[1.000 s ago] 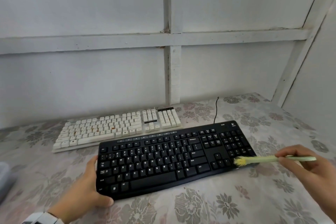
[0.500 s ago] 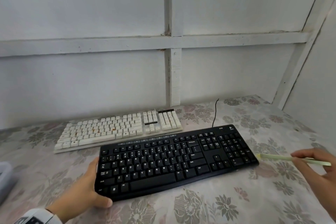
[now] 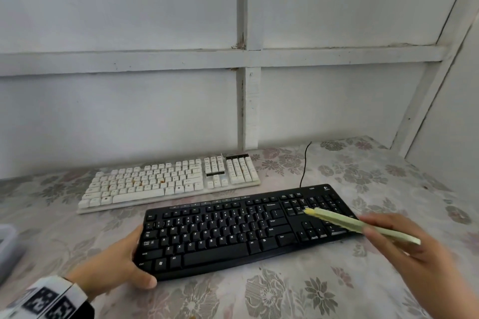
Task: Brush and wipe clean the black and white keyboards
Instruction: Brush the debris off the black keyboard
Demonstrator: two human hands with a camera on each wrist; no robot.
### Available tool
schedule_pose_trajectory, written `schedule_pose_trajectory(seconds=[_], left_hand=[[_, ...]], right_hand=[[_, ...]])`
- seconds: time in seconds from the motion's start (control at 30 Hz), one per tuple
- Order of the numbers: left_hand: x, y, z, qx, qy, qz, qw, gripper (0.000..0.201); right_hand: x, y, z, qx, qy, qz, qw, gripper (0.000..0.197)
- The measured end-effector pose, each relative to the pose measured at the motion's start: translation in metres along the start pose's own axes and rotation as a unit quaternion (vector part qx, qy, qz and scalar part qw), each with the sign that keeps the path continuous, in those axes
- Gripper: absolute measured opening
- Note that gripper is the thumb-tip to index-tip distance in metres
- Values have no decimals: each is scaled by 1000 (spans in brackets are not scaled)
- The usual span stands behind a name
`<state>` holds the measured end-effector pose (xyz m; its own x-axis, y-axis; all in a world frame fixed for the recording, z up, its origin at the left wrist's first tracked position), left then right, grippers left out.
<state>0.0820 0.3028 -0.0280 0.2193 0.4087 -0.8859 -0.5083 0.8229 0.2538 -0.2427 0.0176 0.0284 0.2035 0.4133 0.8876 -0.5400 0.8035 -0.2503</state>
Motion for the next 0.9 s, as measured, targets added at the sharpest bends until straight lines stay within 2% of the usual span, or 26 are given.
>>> schedule_pose_trajectory(seconds=[0.1, 0.2, 0.3, 0.37, 0.43, 0.6, 0.7, 0.77, 0.8, 0.83, 0.9], left_hand=[[1, 0, -2, -2, 2, 5, 1000, 105], [-2, 1, -5, -16, -12, 11, 1000, 93], [-3, 2, -7, -41, -66, 25, 997, 78], [-4, 3, -7, -56, -143, 23, 988, 73], [-7, 4, -8, -64, -205, 25, 976, 78], [-11, 8, -14, -74, -284, 52, 954, 85], [-16, 11, -19, -86, -307, 65, 945, 73], [-16, 14, -21, -92, -315, 71, 942, 74], [-16, 15, -22, -95, -315, 72, 942, 75], [-16, 16, -23, -101, -308, 70, 944, 76], [-16, 19, -25, -122, -286, 59, 949, 73]], right_hand=[[1, 1, -4, 6, -17, -35, 999, 15], [-5, -1, -5, 50, -52, -69, 995, 62], [-3, 0, -6, 79, -89, -103, 988, 78], [-2, 0, -6, 75, -84, -111, 987, 68], [4, 1, -6, 78, -104, -137, 982, 37], [4, -3, -4, 107, -100, -201, 969, 17], [4, -3, -1, 153, -117, -234, 953, 21], [3, -3, 0, 200, -134, -242, 940, 56], [2, -4, 0, 200, -140, -243, 939, 68], [1, -5, -1, 200, -151, -245, 937, 66], [3, -6, -2, 223, -186, -252, 923, 48]])
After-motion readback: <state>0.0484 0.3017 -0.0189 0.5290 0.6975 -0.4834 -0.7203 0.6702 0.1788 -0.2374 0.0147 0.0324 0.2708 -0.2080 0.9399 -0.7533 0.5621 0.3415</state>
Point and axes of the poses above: each hand's wrist, its own y-axis away from the middle knuckle, its own z-axis out of the back of the hand, x = y × z, the point moved 1 cm from there along -y, towards the middle knuckle, and after that the axes turned 12 degrees about -z, right-handed, at the moved point
